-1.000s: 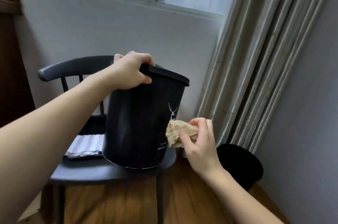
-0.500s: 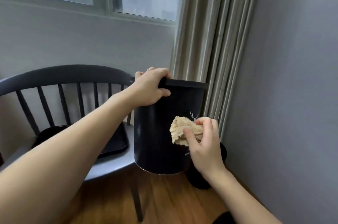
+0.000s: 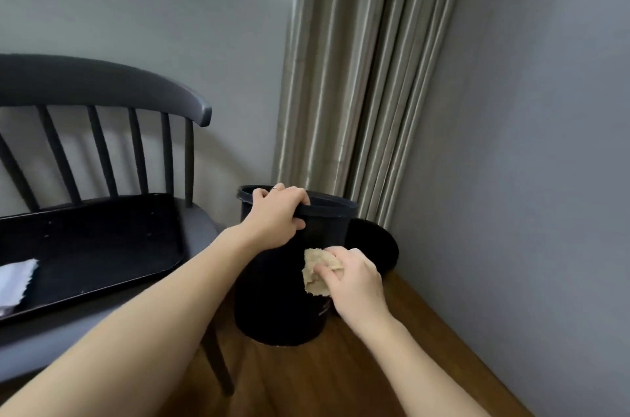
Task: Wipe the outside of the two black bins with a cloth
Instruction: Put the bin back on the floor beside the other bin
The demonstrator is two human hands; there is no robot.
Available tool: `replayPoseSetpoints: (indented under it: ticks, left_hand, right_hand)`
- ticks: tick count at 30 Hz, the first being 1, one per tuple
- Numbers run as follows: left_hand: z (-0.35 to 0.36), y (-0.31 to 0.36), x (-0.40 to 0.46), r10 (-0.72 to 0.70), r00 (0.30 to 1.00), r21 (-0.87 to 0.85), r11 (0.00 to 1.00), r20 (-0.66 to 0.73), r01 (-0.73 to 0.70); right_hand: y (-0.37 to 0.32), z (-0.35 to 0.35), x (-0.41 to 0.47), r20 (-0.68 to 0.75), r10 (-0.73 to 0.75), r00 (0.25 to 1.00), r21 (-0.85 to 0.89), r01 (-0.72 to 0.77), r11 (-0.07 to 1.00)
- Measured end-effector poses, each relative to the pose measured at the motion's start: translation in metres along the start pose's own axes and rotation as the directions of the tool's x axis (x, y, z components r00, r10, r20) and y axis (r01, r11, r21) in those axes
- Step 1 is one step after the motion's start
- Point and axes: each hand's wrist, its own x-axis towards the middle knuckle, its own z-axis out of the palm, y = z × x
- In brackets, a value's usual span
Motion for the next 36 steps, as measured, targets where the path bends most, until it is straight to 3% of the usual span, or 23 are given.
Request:
replayPoseSetpoints:
  ticks: [5,11,15,28,36]
  left_hand:
    - [0.061,-0.048,0.015,-0.068,0.995,0.013,0.998,0.072,0.068]
    - [0.119,-0.093,0.021,-0.157,0.978,0.029,0.988,0.139,0.155]
    - [0.153,-0.093,0.029,-0.126,0.978,0.052,0.992,0.166,0.119]
    - [0.235,-0.116,0.016,-0.224,0.963,-0.038,0.972,0.149,0.232]
    - [0.254,-0.126,-0.010,-0.287,0.919,-0.093,0.943,0.270,0.321]
  right_hand:
    - [0.028,0.027,0.032,0.049,0.165,0.985,-0.021,-0.164,0.986]
    - [0.047,0.064,0.060,0.168,0.226,0.960,-0.045,-0.221,0.974]
    - [0.065,0.080,0.073,0.209,0.280,0.937,-0.088,-0.267,0.960]
    - [0.121,0.095,0.098,0.291,0.393,0.872,-0.220,-0.338,0.915]
    - [0.120,0.105,0.098,0.308,0.409,0.859,-0.242,-0.345,0.907]
